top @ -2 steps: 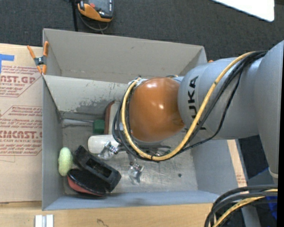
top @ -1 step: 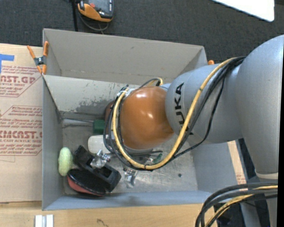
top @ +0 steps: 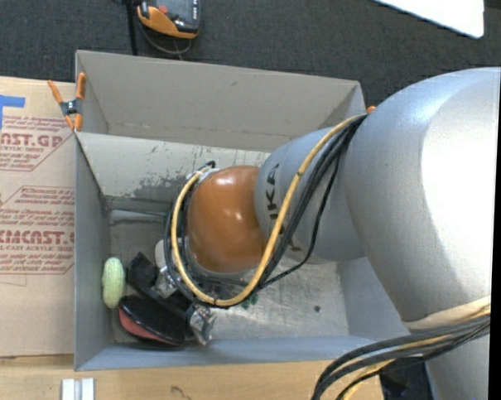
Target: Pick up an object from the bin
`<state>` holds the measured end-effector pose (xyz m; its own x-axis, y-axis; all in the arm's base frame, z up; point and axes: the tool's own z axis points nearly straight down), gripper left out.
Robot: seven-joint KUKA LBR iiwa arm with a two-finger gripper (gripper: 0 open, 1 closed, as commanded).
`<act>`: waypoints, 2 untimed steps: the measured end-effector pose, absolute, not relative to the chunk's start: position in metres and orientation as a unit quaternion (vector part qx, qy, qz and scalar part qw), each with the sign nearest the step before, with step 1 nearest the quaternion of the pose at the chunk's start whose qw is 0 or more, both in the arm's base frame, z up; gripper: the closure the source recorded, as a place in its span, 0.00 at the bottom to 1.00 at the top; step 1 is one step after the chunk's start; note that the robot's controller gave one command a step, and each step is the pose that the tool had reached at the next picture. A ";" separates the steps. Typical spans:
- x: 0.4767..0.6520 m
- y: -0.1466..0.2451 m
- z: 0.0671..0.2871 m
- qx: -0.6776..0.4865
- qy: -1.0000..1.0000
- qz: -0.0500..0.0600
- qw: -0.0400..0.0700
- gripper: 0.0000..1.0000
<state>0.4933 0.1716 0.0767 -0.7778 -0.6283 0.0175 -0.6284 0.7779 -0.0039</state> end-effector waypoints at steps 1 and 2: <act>0.493 0.172 0.077 0.333 -0.943 0.005 0.008 1.00; 0.523 0.189 0.253 0.373 -0.928 0.000 -0.002 1.00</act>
Offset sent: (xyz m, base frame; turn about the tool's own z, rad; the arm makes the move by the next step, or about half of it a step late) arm 0.0289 0.0165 0.1751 -0.0844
